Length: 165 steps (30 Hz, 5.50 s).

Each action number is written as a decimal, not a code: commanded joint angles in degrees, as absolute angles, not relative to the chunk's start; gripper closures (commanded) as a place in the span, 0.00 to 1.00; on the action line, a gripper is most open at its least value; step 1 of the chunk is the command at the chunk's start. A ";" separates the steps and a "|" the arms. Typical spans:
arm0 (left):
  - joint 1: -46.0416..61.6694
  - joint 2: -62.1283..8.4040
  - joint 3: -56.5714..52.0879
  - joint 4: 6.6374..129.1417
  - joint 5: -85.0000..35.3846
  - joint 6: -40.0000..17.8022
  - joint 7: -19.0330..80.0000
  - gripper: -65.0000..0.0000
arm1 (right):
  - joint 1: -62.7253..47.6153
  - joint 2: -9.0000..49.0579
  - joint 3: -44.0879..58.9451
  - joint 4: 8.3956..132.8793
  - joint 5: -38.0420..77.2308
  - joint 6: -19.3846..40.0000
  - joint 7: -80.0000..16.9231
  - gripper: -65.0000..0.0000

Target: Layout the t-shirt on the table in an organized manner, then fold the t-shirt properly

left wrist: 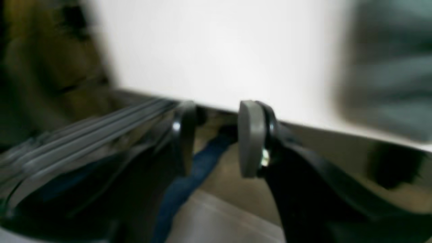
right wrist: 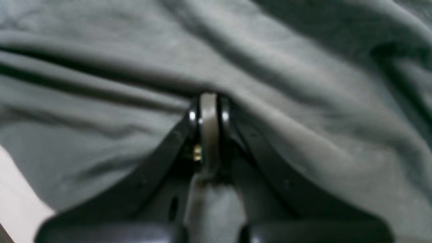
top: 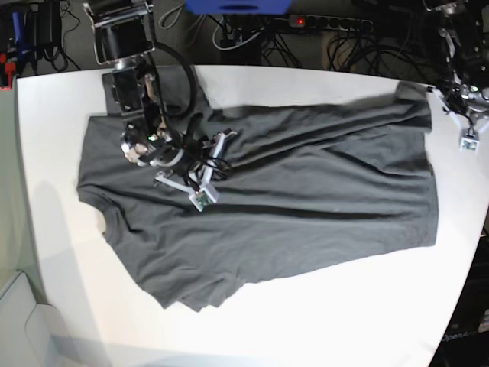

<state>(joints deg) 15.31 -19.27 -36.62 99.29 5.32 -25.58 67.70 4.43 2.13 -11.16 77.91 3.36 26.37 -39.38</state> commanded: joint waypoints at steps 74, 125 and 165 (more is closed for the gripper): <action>23.52 -22.20 -28.88 112.04 -1.63 -25.27 65.89 0.68 | -1.45 13.76 -1.27 91.03 -0.40 25.54 -48.57 1.00; 0.31 -19.38 -23.78 79.69 -1.10 -24.66 61.76 0.67 | -14.11 13.76 -11.47 92.35 -0.40 25.54 -44.18 1.00; -10.59 -18.51 -32.13 84.35 -1.19 -24.57 65.27 0.67 | 38.90 12.00 -8.92 38.37 -0.13 25.54 -19.74 1.00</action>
<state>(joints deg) -9.50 -17.39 -31.94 82.94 -1.26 -24.67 66.04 36.71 11.60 -9.13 37.52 -0.80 25.67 -21.15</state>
